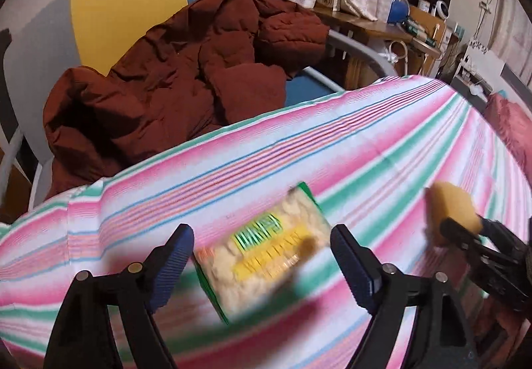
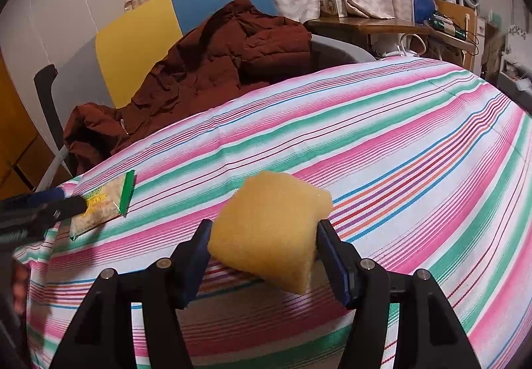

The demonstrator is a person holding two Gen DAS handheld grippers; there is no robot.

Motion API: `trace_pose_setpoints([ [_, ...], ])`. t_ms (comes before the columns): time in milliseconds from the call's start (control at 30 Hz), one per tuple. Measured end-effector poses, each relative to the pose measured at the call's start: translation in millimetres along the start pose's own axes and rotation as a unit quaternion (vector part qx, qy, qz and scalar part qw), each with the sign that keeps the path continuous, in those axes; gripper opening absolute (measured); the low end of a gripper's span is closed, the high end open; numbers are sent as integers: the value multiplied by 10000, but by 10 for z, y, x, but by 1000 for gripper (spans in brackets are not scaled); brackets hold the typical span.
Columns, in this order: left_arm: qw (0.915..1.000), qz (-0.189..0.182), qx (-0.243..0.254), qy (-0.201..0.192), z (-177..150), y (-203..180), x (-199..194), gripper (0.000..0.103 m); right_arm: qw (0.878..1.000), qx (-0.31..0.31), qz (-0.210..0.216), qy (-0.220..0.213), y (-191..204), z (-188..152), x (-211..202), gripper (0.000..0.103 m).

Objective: Organize objects
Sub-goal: 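Grasp the WEIDAN cracker pack with the left gripper while the right holds the sponge, then carry the cracker pack and sponge toward the gold tray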

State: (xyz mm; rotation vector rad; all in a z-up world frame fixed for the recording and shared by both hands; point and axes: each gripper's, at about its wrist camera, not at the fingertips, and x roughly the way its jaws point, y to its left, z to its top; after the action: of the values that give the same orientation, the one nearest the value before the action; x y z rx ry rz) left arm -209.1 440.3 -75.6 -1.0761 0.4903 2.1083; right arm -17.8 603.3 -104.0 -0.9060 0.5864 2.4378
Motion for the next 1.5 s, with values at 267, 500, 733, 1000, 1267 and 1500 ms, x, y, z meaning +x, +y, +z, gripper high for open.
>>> trace_pose_setpoints([
  [267, 9980, -439, 216, 406, -30, -83, 198, 87, 10000, 39, 50, -12, -16, -5, 8, 64],
  [500, 9958, -681, 456, 405, -228, -289, 60, 79, 10000, 46, 50, -19, -17, 0, 15, 64],
  [733, 9998, -37, 157, 71, -307, -398, 94, 68, 10000, -8, -24, -27, 5, -1, 13, 64],
  [1000, 9991, 203, 93, -353, -456, -452, -19, 48, 9997, -119, -166, -94, 48, -15, -11, 63],
  [1267, 9941, 478, -450, -858, -700, -325, -327, 48, 9977, -305, -346, -495, 122, -30, -151, 61],
  [1500, 9880, 777, -625, -1179, -1055, -358, -701, 48, 9912, -716, -510, -993, 303, -43, -383, 61],
])
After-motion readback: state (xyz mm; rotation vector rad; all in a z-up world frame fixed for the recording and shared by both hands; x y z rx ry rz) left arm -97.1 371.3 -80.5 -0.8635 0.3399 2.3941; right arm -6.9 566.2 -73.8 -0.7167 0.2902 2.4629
